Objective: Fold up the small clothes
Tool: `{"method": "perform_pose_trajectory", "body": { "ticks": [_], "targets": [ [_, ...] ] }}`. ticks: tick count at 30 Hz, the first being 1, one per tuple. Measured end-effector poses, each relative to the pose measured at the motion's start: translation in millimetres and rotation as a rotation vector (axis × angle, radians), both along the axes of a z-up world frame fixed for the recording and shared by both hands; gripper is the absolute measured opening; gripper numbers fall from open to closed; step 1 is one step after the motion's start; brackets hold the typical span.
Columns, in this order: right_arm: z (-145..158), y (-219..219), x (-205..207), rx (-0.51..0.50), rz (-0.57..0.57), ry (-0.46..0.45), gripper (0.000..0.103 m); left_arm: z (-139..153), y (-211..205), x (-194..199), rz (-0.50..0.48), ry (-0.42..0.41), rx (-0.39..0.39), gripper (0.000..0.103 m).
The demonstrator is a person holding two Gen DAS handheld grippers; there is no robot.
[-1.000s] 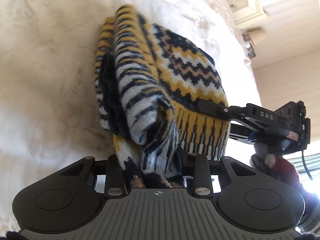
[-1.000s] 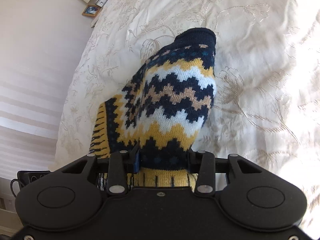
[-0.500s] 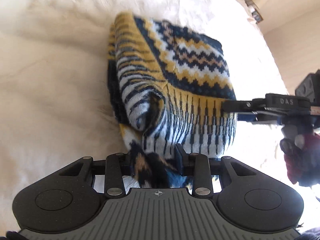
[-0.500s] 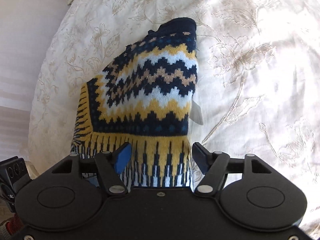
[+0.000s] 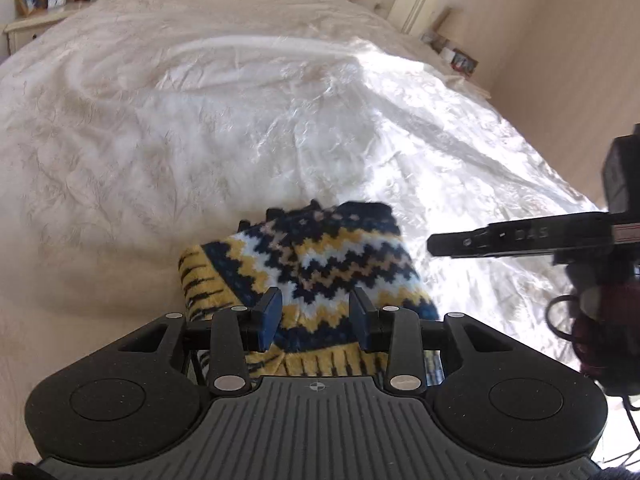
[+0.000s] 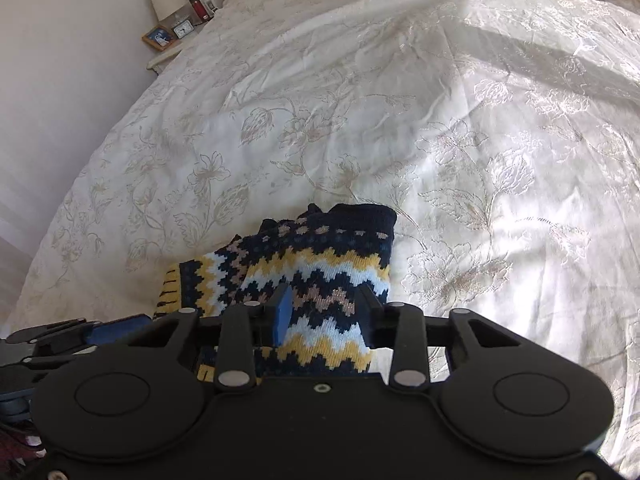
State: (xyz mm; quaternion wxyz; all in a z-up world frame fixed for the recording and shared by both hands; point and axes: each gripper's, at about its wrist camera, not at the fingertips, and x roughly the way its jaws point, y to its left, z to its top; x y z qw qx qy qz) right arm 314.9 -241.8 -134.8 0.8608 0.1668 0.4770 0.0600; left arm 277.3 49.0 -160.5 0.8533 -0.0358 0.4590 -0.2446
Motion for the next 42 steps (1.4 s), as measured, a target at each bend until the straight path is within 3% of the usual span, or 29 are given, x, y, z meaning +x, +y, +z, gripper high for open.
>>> {"method": "perform_pose_trajectory", "body": {
  "ticks": [4,9,13,15,19,23,27,31,36,39,40,42],
  "targets": [
    [1.4,11.9,3.4,-0.007,0.013,-0.009,0.041,-40.4,20.4,0.1,0.039,0.136,0.135,0.035],
    [-10.3,33.5,16.8,-0.013,0.03,0.012,0.042,-42.9,44.2,-5.1,0.048,0.147,0.099,0.037],
    [-60.5,49.4,37.3,-0.053,0.058,0.162,0.042,-45.1,42.1,-3.3,0.033,0.143,0.106,0.037],
    [-75.3,48.9,41.8,-0.051,0.045,0.178,0.042,-45.7,41.7,-3.8,0.025,0.143,0.105,0.037],
    [-61.3,54.1,44.1,-0.095,0.033,0.143,0.043,-44.8,42.1,-3.2,0.006,0.139,0.11,0.038],
    [-38.2,58.8,14.7,-0.153,-0.008,0.069,0.054,-36.2,45.9,-8.0,0.007,0.122,0.109,0.038],
    [-47.5,62.1,-18.2,-0.184,-0.028,0.102,0.056,-32.5,52.4,-18.8,0.036,0.119,0.125,0.04],
    [-59.6,58.4,-34.4,-0.147,-0.038,0.148,0.066,-42.0,58.7,-25.4,0.066,0.158,0.122,0.047],
    [-40.5,54.0,-50.1,-0.096,-0.026,0.095,0.082,-27.9,63.3,-32.3,0.102,0.121,0.121,0.048],
    [-22.9,50.1,-62.4,-0.064,-0.035,0.025,0.103,-9.1,64.1,-46.2,0.132,0.08,0.138,0.063],
    [-15.1,48.3,-66.1,-0.047,-0.039,-0.004,0.102,-1.4,63.7,-51.4,0.139,0.066,0.144,0.071],
    [-1.2,44.2,-72.3,-0.024,-0.04,-0.043,0.102,15.7,61.9,-62.8,0.149,0.035,0.145,0.076]
  ]
}}
